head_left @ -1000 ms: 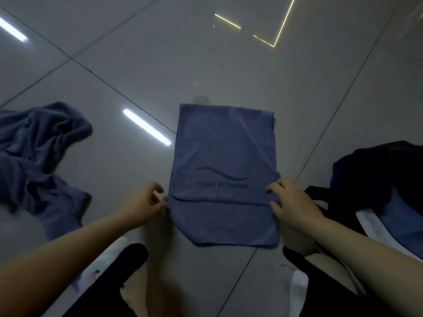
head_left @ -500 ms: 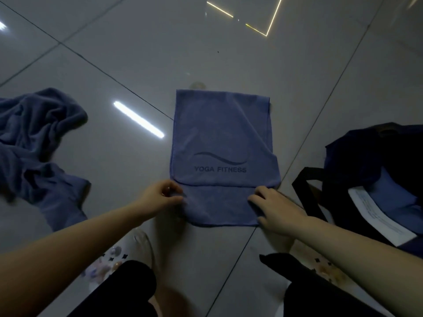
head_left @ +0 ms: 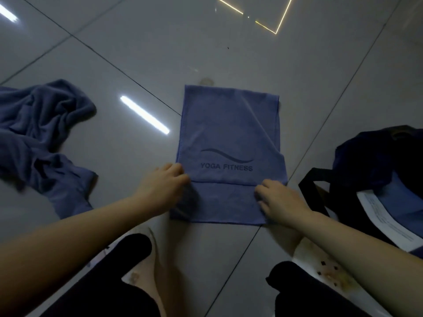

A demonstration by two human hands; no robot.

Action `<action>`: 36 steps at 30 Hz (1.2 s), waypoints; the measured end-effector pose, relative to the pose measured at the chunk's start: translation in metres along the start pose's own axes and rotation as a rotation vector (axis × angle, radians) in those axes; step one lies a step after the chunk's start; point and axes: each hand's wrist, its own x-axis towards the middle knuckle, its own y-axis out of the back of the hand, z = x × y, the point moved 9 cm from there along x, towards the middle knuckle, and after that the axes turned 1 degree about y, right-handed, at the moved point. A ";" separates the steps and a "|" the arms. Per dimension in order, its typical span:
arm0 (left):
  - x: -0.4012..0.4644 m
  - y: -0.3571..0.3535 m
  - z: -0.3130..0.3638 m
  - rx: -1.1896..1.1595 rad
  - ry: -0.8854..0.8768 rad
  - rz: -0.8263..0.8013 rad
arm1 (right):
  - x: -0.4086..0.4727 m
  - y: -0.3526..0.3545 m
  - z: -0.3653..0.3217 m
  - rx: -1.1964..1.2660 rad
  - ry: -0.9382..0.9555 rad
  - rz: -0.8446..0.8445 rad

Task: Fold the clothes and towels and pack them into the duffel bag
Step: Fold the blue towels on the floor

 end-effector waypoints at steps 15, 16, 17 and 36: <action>0.043 -0.017 0.007 0.196 -0.314 -0.095 | 0.032 0.016 0.071 -0.066 -0.073 -0.015; 0.048 -0.009 0.000 0.169 -0.242 -0.086 | 0.032 0.024 0.074 -0.023 -0.082 0.027; 0.052 0.002 -0.007 0.107 -0.155 -0.052 | 0.031 0.035 0.076 0.046 -0.100 0.085; -0.044 -0.055 0.027 -0.096 -0.293 -0.191 | -0.034 -0.035 0.022 -0.010 0.135 -0.078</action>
